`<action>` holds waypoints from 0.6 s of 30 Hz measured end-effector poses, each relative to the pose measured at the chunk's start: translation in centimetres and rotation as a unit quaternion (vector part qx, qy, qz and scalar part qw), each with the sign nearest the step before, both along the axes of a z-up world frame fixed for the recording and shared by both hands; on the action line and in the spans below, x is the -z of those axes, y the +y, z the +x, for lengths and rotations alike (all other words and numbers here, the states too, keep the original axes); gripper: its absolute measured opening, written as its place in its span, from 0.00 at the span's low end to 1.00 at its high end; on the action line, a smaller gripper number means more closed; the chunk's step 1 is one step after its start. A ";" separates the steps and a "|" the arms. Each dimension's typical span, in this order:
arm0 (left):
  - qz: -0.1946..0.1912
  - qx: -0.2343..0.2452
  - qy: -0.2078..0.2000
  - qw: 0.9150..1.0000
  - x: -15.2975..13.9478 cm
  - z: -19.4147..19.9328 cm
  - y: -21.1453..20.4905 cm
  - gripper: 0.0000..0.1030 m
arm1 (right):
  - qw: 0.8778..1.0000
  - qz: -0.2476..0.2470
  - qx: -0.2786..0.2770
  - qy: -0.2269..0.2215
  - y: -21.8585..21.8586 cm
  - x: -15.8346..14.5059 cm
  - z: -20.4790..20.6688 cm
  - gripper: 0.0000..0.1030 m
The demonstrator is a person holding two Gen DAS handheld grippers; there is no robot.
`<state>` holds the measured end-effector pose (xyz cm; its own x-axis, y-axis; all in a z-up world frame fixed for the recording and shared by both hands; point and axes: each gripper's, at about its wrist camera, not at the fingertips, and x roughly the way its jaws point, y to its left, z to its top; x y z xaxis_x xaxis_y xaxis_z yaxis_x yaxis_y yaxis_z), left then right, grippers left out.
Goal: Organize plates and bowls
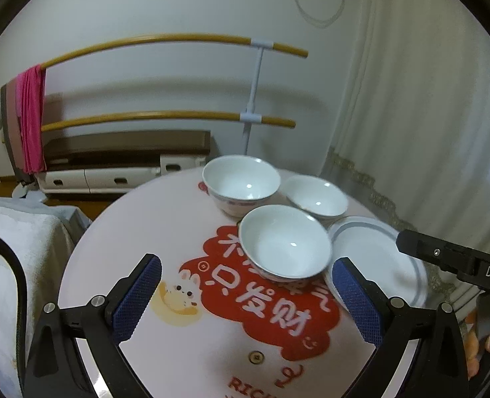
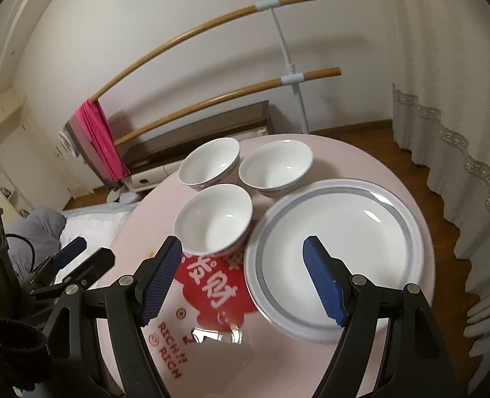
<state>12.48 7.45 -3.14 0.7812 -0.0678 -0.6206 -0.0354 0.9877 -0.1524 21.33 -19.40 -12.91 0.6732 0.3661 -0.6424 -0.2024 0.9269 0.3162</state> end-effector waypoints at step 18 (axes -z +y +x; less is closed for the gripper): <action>-0.013 0.026 0.086 0.996 3.9 11.4 2.4 0.87 | 0.994 -0.071 -0.030 0.074 4.9 5.1 9.7 0.67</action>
<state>23.88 9.88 -7.03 0.6577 -0.1229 -0.7432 -0.0117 0.9848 -0.1733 30.98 -14.51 -18.02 0.5470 0.3023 -0.7806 -0.2204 0.9516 0.2140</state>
